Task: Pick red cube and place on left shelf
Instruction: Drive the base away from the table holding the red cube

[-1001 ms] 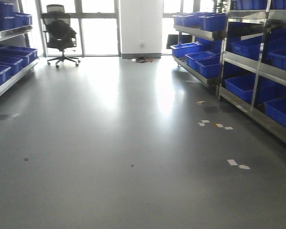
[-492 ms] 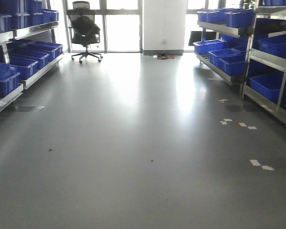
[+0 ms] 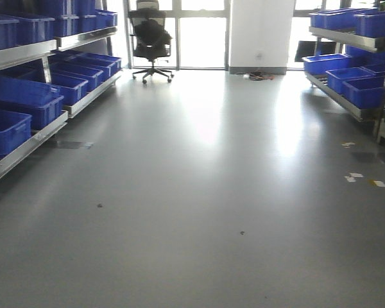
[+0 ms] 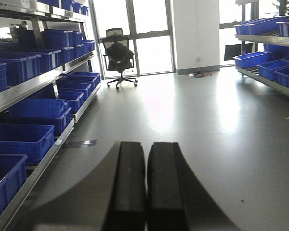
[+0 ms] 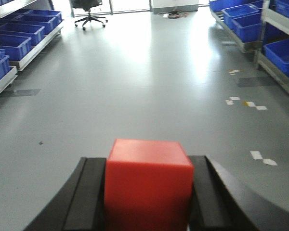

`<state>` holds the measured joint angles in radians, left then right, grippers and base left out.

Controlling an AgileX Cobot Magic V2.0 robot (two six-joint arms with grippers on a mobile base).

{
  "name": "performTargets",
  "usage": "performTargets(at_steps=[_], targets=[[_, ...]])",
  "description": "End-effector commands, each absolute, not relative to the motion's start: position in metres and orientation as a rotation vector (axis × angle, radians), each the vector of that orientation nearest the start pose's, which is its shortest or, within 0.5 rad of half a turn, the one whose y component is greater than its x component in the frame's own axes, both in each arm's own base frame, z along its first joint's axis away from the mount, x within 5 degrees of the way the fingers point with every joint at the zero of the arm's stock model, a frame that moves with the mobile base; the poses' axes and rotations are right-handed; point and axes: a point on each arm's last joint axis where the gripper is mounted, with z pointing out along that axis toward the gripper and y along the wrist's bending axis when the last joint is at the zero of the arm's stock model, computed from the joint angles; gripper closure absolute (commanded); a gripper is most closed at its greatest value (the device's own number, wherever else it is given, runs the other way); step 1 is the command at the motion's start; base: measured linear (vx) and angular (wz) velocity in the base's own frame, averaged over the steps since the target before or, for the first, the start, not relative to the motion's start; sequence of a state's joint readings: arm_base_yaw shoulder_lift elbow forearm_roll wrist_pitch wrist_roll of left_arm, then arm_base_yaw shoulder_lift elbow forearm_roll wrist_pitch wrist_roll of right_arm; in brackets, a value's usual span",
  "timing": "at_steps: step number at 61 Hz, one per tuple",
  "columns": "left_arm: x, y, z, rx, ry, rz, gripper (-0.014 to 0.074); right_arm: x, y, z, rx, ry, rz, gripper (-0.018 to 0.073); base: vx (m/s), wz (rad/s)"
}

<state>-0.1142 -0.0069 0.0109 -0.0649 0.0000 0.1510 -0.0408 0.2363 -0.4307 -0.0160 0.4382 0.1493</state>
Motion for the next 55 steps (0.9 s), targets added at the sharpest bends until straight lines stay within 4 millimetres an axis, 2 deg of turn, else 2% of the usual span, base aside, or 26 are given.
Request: performTargets(at_steps=[1, 22, 55], targets=[[0.0567, -0.0063, 0.2095, 0.143, 1.427, -0.024, 0.0491, 0.0597, -0.0037, 0.3199, 0.145, 1.614, 0.05, 0.0503, 0.35, 0.35], [0.0567, -0.0063, 0.2095, 0.143, 1.427, -0.024, 0.0491, 0.0597, -0.0037, 0.3199, 0.145, 1.614, 0.05, 0.0503, 0.42, 0.21], [0.0567, -0.0063, 0.2095, 0.143, 1.427, -0.024, 0.0491, 0.0597, -0.0037, 0.3199, 0.145, 1.614, 0.05, 0.0503, 0.59, -0.03]])
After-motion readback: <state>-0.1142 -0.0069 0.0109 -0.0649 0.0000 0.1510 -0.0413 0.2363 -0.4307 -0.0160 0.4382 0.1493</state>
